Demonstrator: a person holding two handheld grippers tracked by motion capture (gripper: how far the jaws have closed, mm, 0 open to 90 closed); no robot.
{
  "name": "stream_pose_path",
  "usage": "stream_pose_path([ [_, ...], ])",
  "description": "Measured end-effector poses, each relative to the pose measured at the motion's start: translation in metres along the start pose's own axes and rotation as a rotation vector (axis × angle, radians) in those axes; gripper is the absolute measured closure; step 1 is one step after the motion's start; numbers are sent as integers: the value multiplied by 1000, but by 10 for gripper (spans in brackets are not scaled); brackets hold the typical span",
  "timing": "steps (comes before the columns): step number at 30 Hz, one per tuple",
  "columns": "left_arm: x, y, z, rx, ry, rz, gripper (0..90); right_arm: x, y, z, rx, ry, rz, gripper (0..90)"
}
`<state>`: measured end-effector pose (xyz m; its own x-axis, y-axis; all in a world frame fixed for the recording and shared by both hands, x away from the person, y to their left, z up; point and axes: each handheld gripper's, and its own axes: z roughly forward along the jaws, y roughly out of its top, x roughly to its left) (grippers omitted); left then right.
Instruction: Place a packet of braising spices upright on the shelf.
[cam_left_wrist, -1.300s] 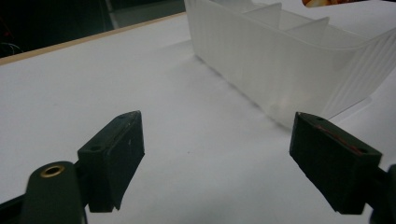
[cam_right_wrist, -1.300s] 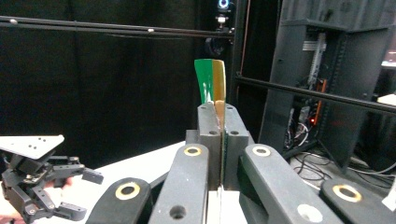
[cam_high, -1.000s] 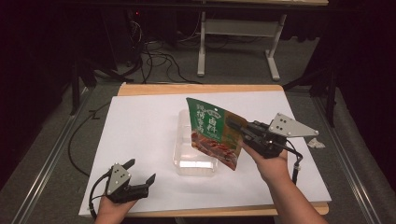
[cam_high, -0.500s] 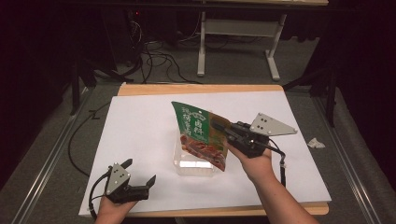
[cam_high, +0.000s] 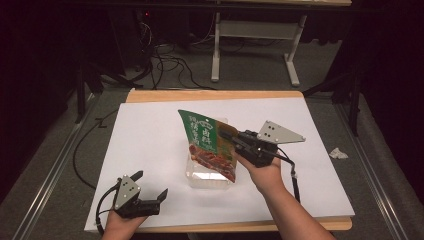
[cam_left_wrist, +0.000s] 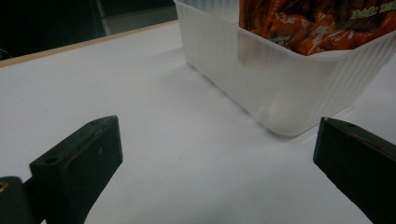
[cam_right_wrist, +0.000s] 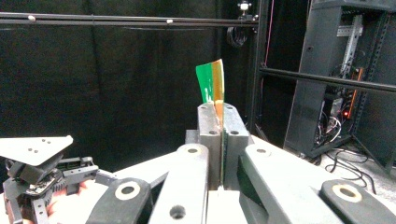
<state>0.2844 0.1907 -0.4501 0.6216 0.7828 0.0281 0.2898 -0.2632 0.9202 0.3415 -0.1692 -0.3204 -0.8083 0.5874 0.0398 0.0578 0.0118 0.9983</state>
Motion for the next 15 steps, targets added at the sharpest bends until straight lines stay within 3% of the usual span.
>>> stream_pose_path([
  [15,1,-1,0,4,-1,3,20,0,-13,9,9,-6,10,900],
])
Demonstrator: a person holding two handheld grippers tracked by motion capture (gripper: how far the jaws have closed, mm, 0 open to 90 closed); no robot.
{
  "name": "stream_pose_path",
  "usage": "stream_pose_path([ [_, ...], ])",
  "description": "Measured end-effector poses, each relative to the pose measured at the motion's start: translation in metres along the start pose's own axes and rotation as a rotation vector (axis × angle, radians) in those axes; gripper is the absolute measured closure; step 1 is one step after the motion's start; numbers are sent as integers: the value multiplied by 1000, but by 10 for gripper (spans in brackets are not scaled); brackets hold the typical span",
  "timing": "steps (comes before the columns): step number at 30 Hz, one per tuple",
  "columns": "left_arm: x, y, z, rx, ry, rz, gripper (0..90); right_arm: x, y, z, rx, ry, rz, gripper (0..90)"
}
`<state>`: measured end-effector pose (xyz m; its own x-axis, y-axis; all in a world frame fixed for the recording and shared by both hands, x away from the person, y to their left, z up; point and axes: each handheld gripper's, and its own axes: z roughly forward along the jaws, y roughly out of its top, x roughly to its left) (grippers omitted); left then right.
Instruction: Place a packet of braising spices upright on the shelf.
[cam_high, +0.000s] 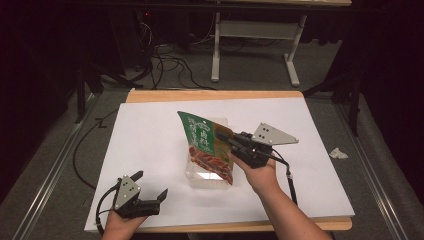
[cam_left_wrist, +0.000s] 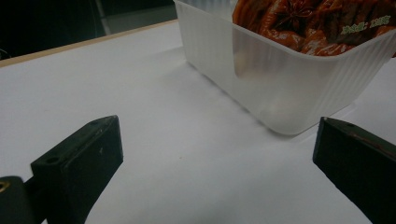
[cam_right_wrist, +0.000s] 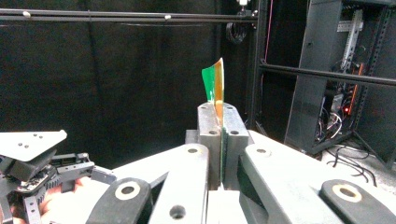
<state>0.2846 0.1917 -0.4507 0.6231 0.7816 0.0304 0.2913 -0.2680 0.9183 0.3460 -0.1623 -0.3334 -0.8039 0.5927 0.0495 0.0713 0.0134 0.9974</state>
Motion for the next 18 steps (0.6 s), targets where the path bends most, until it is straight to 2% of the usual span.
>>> stream_pose_path([
  [13,0,0,0,2,-2,1,21,-2,-5,3,-4,-7,0,900],
  [18,0,0,0,1,-4,3,23,-1,-9,5,14,-4,1,900],
])
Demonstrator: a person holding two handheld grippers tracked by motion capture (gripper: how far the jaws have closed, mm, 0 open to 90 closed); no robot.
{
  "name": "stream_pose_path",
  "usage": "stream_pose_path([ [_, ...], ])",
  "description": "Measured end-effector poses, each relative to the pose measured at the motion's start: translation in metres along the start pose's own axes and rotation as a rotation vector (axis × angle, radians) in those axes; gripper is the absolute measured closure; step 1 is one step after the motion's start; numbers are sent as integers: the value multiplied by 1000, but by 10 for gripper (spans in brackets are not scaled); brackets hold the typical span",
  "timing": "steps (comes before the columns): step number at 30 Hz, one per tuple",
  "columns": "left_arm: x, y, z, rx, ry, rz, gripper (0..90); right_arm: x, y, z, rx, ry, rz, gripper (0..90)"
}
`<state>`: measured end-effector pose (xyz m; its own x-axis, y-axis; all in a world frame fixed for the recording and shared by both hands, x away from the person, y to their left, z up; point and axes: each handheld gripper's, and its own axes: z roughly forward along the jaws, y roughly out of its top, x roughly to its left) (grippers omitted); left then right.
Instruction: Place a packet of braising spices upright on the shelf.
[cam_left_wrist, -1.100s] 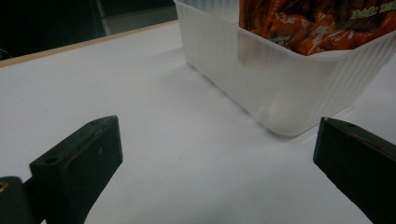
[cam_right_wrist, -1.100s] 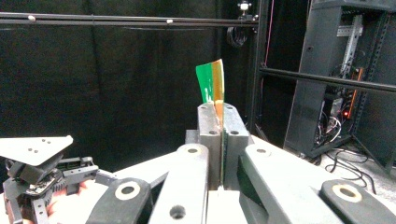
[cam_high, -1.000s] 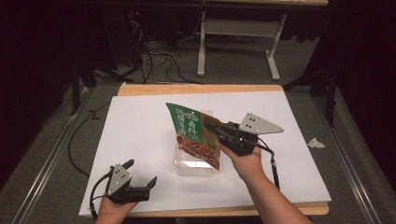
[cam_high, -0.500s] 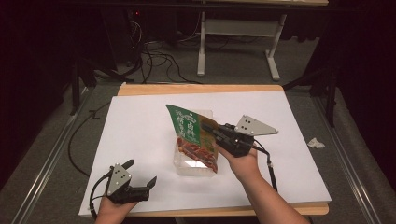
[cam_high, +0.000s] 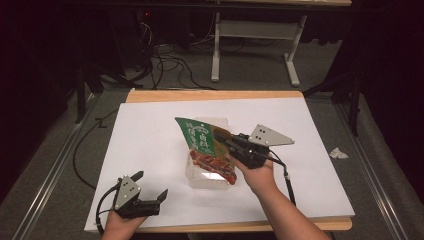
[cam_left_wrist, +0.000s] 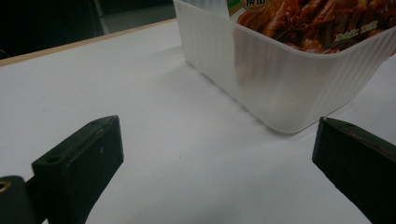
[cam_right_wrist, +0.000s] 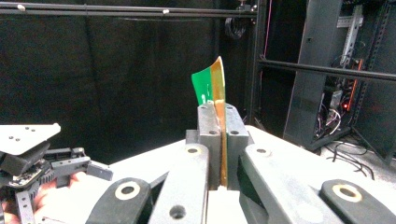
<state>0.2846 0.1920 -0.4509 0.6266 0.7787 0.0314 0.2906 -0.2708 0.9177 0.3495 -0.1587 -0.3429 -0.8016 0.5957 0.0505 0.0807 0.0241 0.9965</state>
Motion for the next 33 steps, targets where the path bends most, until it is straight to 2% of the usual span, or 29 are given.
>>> stream_pose_path([
  [12,0,0,0,-2,-1,0,25,0,-4,2,-5,1,10,900],
  [21,0,0,0,4,-3,3,26,-5,-13,1,4,-4,45,900],
  [33,-1,0,1,6,-6,6,27,-6,-16,-3,-1,-8,50,900],
])
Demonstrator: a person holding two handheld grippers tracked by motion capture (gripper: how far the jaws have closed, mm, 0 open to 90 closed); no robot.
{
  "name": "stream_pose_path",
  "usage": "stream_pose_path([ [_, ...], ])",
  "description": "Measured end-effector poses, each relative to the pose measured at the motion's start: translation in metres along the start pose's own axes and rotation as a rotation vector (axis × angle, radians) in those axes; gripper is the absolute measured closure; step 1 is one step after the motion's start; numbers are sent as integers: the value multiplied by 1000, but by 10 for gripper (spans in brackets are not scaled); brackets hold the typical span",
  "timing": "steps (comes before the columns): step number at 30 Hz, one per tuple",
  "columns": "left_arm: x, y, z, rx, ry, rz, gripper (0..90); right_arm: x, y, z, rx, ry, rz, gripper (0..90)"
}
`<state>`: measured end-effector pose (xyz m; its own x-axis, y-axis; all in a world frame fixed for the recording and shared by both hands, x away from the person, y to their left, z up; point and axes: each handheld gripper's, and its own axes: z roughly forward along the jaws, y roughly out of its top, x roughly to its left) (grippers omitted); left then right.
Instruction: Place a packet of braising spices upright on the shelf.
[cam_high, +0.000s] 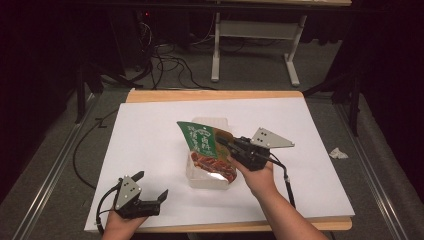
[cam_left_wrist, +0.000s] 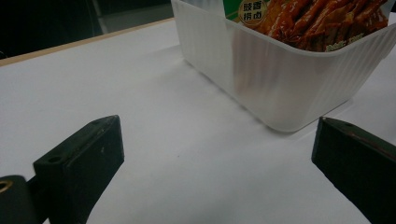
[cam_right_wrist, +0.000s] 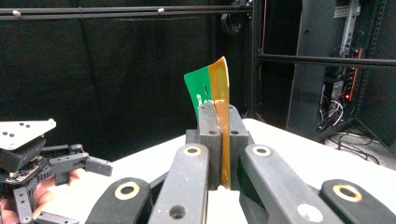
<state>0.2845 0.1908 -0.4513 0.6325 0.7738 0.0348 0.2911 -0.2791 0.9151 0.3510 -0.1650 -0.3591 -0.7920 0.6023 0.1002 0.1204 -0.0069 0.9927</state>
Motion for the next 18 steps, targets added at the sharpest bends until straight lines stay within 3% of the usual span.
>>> stream_pose_path([
  [18,-1,0,4,12,-7,10,30,-6,-16,-26,20,-38,7,900],
])
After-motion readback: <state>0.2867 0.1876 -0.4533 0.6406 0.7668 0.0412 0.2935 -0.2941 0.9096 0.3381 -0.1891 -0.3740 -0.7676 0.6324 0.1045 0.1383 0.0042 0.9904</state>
